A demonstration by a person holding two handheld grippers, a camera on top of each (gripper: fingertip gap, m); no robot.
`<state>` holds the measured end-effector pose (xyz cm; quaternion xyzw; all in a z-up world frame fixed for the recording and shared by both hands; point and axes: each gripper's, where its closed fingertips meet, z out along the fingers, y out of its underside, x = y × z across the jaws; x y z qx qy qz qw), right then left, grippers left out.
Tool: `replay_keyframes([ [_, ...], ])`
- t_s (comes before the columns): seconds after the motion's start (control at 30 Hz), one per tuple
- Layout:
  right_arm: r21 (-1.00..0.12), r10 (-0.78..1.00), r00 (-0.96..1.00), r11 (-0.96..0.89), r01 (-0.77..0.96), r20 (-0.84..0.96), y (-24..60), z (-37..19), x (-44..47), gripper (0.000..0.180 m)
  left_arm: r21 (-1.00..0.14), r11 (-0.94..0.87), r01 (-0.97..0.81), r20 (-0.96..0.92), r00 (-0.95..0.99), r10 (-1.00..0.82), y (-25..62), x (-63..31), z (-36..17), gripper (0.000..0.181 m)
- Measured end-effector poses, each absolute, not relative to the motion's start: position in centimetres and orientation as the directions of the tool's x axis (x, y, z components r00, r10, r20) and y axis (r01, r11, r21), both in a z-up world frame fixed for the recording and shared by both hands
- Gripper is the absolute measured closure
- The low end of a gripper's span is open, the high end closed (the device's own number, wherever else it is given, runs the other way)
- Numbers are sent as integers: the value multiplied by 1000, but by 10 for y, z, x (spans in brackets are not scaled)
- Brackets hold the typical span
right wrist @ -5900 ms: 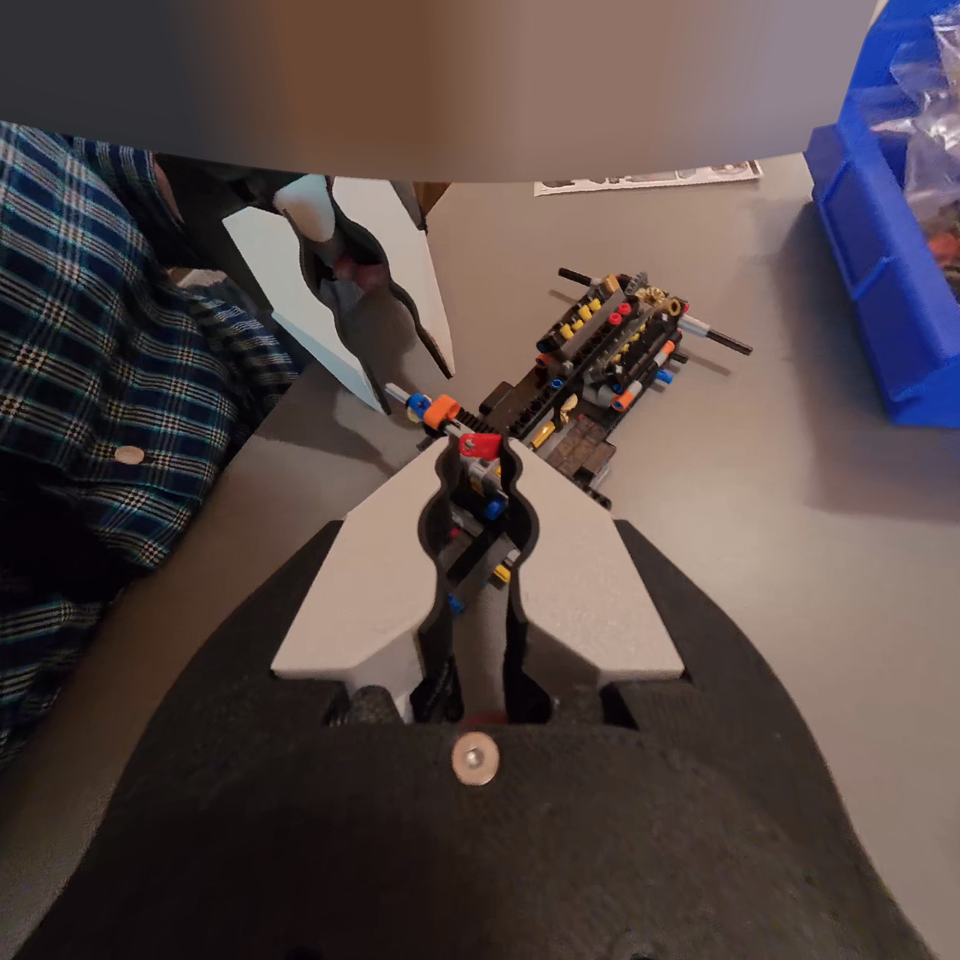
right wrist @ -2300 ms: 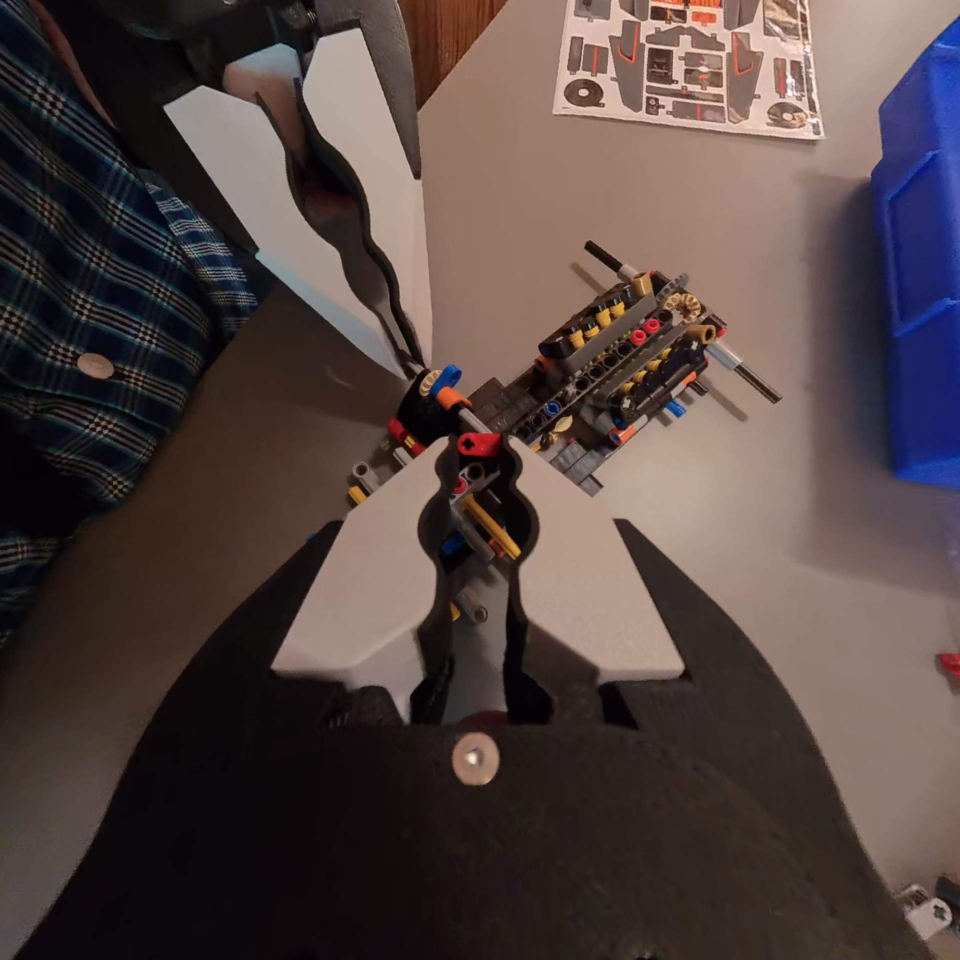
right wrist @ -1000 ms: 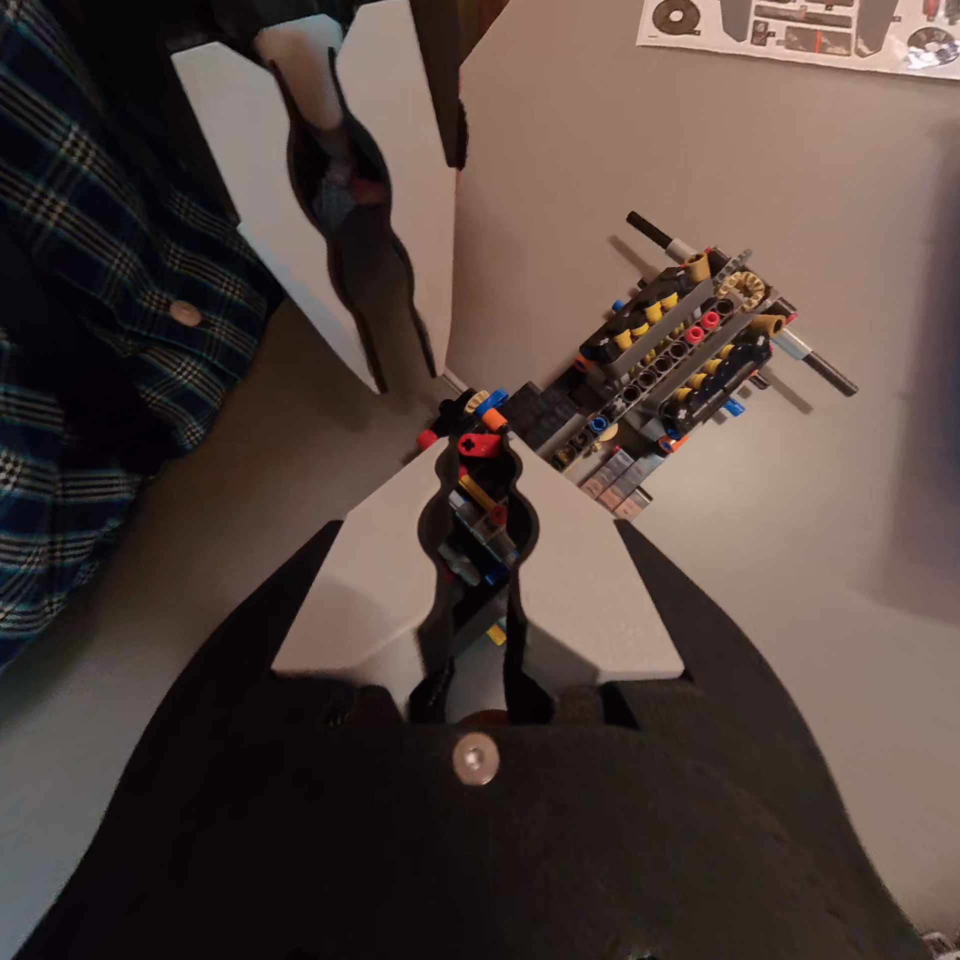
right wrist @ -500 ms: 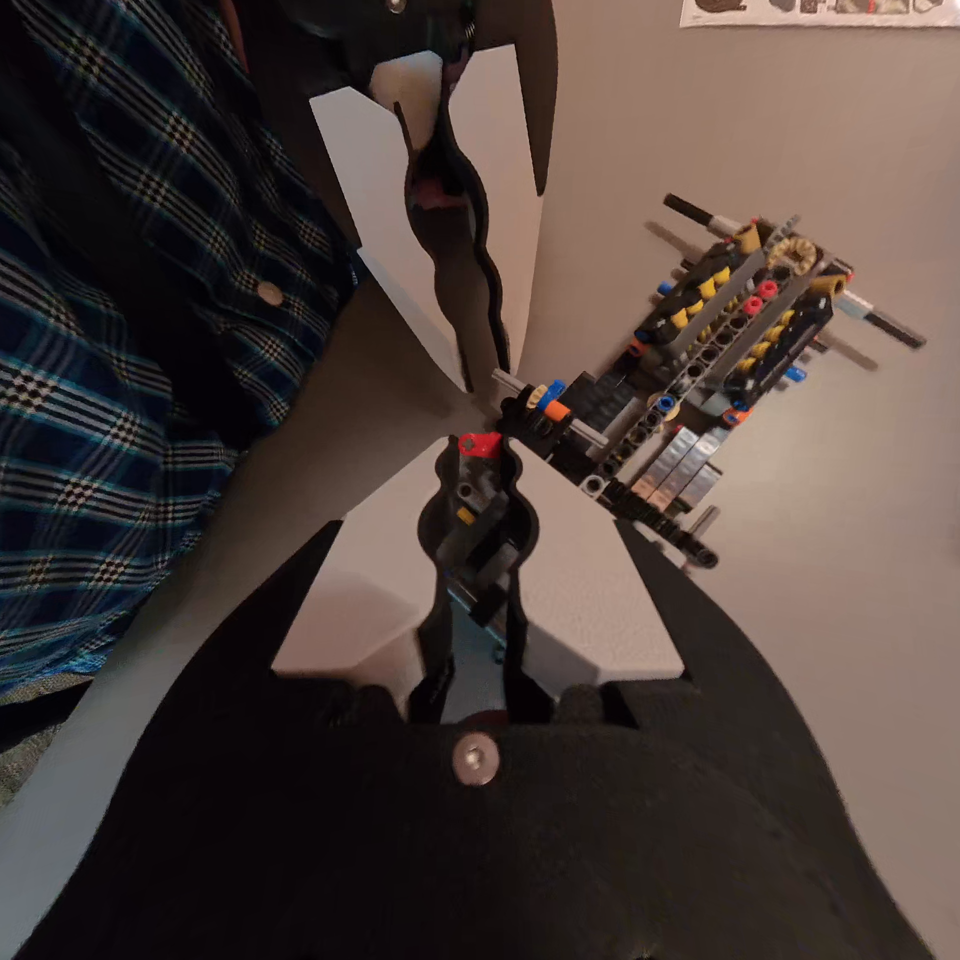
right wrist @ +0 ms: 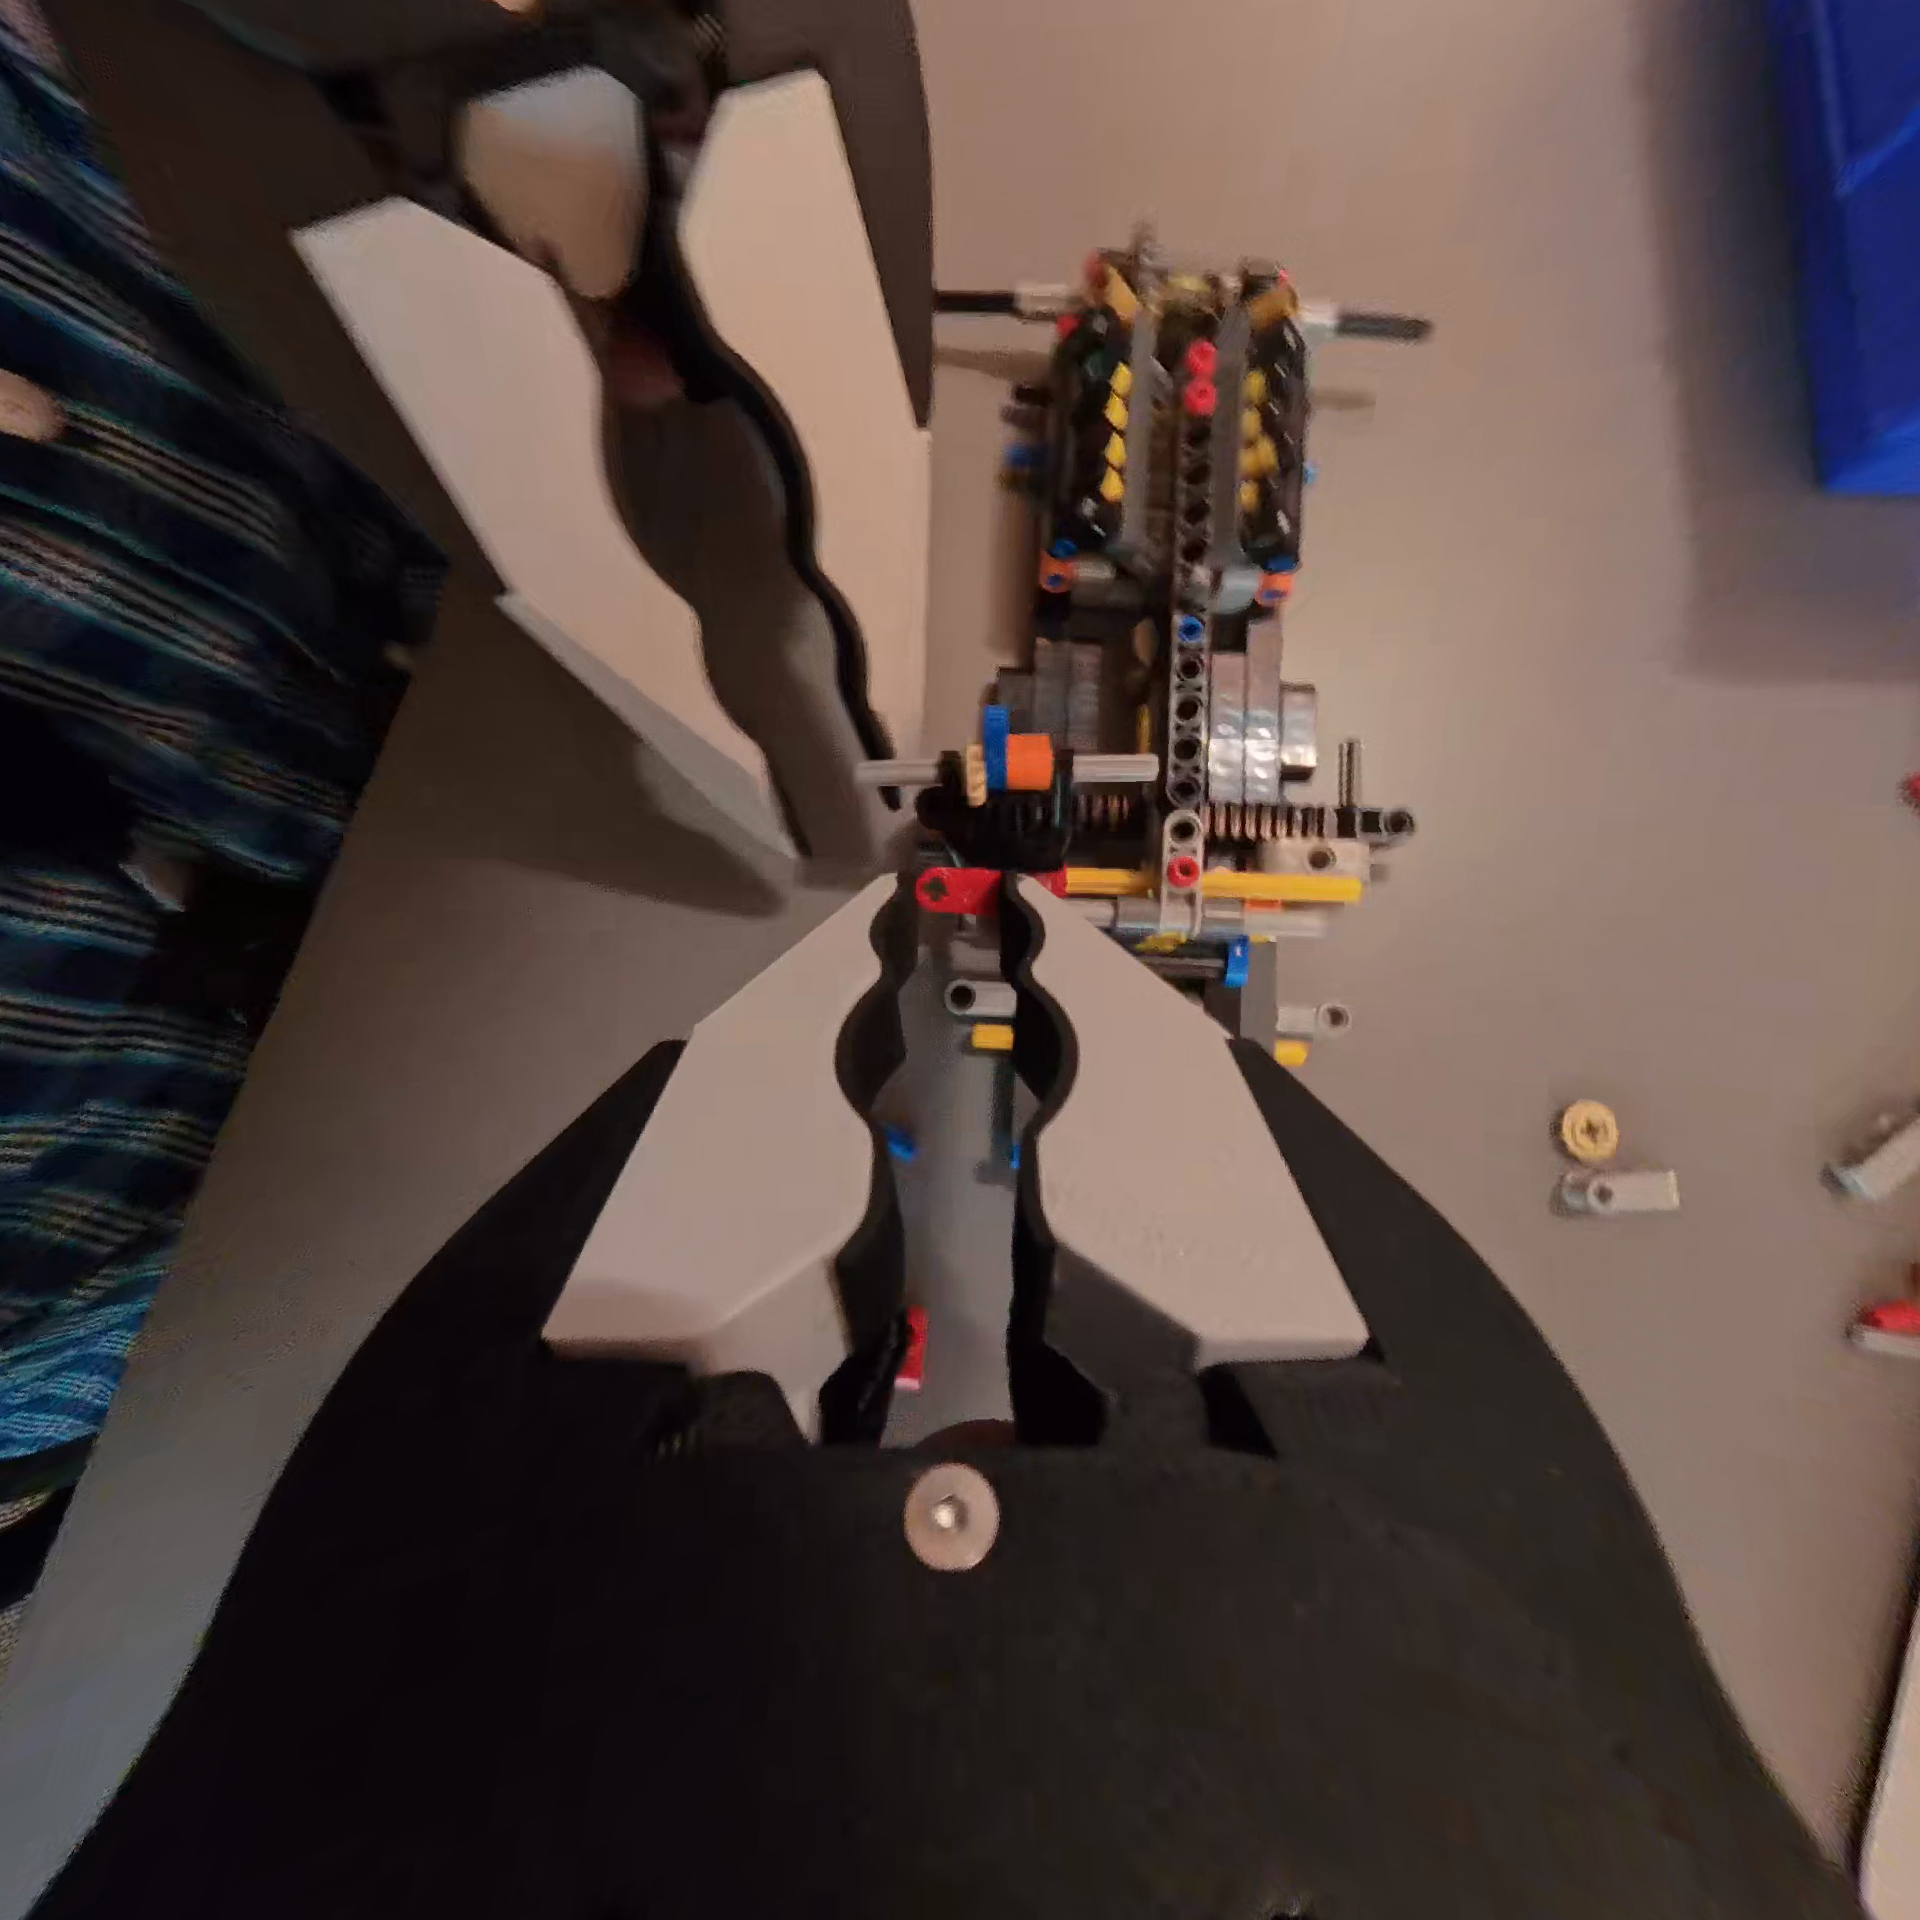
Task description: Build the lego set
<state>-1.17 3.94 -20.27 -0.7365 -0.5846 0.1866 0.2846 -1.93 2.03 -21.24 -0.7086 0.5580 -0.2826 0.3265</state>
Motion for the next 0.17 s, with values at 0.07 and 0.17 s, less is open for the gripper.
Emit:
replay_keyframes([
  [0.07,-619,956,282,-171,766,85,42,-207,-1,167,-816,-155,-556,79,159,-984,9,-1,-205,160],
  [0.17,-612,930,346,-204,764,122,48,-210,14,167,-820,-151,-552,94,130,-987,1,1,-201,152],
])
